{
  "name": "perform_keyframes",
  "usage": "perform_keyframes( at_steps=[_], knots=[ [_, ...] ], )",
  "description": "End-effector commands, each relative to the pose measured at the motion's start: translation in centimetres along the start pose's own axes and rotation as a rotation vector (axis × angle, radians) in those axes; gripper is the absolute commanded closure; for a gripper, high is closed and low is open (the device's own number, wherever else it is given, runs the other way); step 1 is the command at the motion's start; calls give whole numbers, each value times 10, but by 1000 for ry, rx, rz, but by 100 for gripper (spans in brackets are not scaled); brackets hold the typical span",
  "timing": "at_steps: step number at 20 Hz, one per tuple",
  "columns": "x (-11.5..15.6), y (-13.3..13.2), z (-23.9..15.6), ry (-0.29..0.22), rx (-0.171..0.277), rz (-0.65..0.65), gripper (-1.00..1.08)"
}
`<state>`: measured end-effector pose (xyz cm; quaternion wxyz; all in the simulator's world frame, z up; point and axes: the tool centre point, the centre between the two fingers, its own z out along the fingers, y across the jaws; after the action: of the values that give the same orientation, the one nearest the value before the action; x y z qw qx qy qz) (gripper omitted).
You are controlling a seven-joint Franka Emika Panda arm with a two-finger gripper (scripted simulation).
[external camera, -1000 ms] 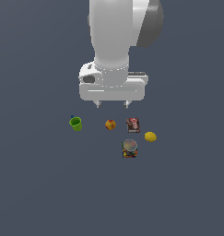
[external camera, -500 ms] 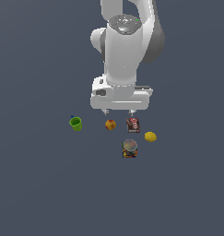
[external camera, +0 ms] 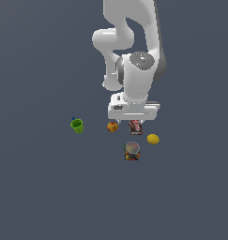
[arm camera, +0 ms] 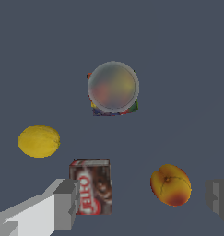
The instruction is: Pick up a designated object from a clutter of objects.
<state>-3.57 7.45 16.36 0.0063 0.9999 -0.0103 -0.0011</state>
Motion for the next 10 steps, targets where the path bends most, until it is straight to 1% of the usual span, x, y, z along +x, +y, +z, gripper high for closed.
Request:
perform_keyframes(
  at_steps=[1, 5, 10],
  knots=[
    [-12, -12, 21, 2, 0, -3, -92],
    [-33, -29, 51, 3, 1, -7, -92],
    [-55, -43, 76, 3, 6, -11, -92]
  ],
)
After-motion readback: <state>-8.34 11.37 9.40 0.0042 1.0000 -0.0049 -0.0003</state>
